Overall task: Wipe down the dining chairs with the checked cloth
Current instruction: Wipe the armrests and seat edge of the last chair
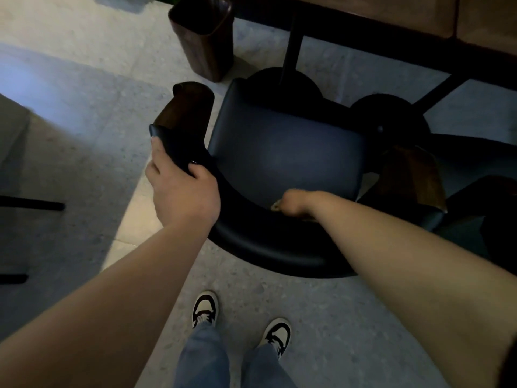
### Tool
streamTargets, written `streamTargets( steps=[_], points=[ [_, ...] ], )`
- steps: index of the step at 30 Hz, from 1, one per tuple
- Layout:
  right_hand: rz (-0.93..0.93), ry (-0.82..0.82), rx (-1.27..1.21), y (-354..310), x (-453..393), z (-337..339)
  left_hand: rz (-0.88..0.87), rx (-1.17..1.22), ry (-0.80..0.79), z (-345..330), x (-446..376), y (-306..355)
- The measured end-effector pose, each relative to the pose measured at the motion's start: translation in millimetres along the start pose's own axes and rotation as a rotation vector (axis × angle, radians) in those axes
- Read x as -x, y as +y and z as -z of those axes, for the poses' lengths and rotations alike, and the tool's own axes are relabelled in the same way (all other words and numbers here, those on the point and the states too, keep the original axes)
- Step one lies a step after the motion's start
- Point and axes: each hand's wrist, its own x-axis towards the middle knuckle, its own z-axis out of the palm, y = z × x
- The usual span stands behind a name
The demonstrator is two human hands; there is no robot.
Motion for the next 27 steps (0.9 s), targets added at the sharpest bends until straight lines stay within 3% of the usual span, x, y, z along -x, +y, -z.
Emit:
streamTargets(
  steps=[5, 13, 16, 18, 21, 24, 25, 27],
  points=[
    [0.081, 0.062, -0.112, -4, 1, -3, 0.008, 0.017, -0.009, 0, -1, 0],
    [0.357, 0.409, -0.276, -46, 129, -9, 0.006, 0.035, -0.01, 1, -1, -2],
    [0.454, 0.468, -0.294, -54, 168, -22, 0.012, 0.023, -0.011, 0, -1, -2],
    [0.392, 0.449, -0.418, -54, 172, -17, 0.011, 0.025, -0.02, 2, 0, -2],
    [0.116, 0.495, -0.864, -48, 127, 12, 0.022, 0.035, -0.024, 3, -2, -2],
    [-0.175, 0.534, -0.923, -31, 41, 16, 0.019, 0.052, -0.029, 2, -2, -3],
    [-0.22, 0.468, -0.92, -29, 14, 7, 0.017, 0.06, -0.031, 2, -3, -4],
    [-0.249, 0.161, -0.875, -32, -22, -15, 0.025, 0.08, -0.035, 1, -3, -6]
  ],
)
